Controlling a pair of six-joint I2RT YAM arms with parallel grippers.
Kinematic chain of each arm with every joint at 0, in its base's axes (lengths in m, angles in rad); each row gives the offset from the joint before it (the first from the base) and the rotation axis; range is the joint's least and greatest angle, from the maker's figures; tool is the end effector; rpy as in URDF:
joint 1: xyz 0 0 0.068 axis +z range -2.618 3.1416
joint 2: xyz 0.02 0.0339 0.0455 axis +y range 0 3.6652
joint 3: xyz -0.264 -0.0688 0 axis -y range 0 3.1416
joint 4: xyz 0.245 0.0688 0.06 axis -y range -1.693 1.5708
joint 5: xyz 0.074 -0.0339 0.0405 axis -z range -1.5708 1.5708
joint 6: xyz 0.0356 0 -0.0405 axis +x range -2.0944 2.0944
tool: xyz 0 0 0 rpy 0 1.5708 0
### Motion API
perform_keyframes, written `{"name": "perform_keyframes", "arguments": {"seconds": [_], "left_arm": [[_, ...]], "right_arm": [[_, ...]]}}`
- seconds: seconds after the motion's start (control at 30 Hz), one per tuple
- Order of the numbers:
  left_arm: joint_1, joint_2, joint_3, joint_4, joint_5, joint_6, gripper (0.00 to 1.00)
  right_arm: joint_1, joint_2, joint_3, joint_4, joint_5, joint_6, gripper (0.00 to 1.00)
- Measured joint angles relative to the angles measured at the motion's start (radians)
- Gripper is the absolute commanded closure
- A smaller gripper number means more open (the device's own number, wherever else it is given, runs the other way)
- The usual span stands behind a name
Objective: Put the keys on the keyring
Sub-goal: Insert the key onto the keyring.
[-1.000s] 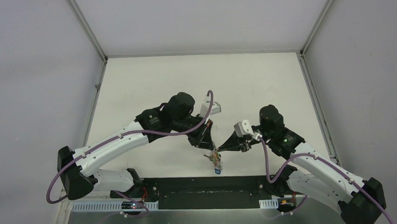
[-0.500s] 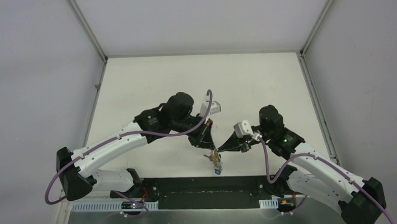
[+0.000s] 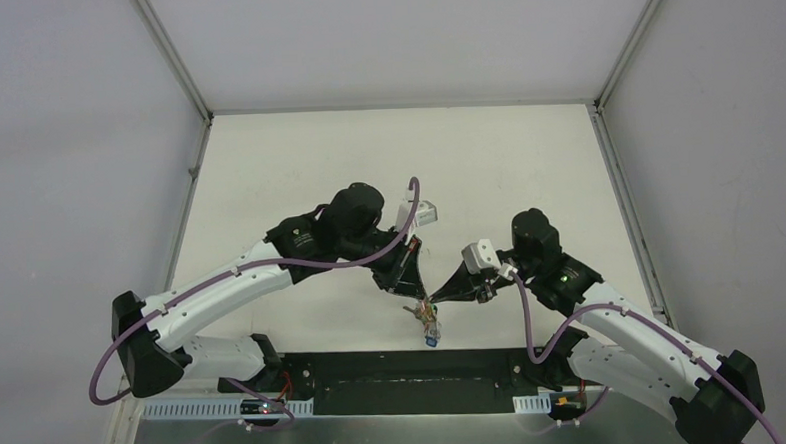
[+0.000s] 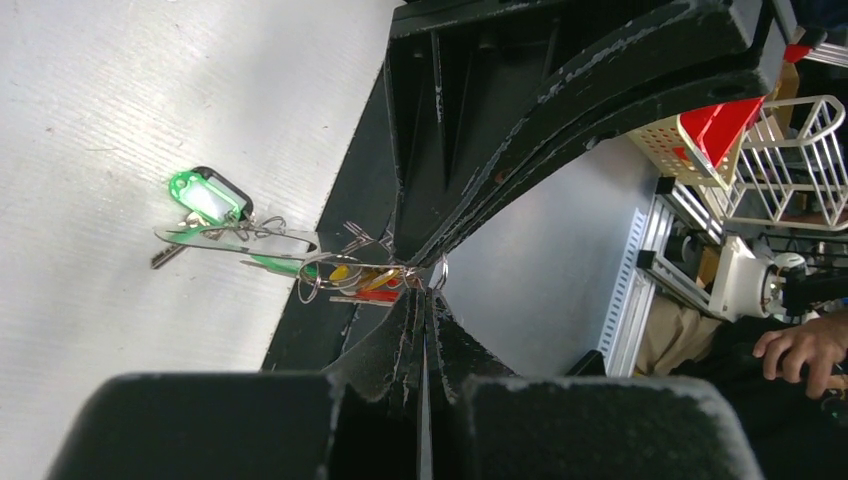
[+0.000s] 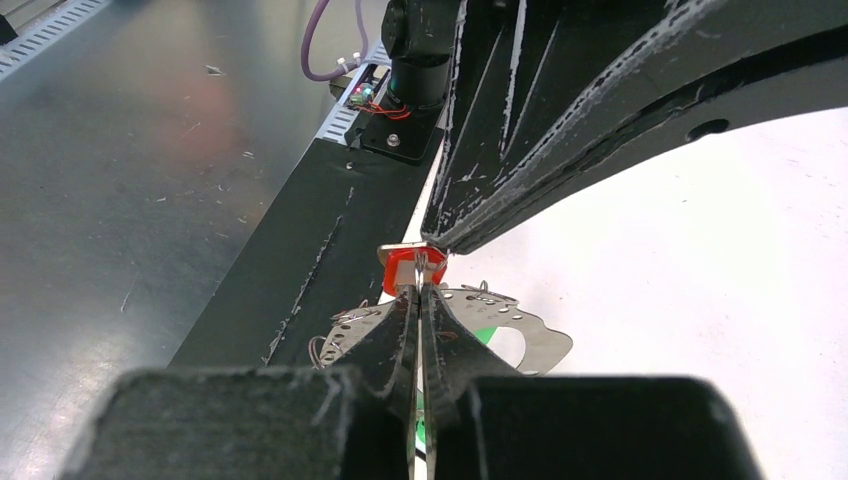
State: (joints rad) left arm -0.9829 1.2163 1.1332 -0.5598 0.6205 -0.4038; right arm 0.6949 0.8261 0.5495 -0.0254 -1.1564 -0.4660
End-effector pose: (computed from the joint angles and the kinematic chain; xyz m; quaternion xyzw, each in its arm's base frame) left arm 0.1269 -0.2277 0.3388 0.3741 0.7771 -0.4823 0.1532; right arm 0.1155 0.1387 0.2722 -0.6408 0.3864 0.4940 0.4428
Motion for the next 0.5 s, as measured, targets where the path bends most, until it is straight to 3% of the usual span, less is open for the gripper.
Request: {"name": "perform_keyframes", "arguments": {"seconds": [0.5], "left_arm": [[0.000, 0.028, 0.031, -0.033, 0.037, -0.050, 1.00]], "right_arm": [[0.005, 0.000, 0.000, -0.044, 0.001, -0.014, 1.00]]}}
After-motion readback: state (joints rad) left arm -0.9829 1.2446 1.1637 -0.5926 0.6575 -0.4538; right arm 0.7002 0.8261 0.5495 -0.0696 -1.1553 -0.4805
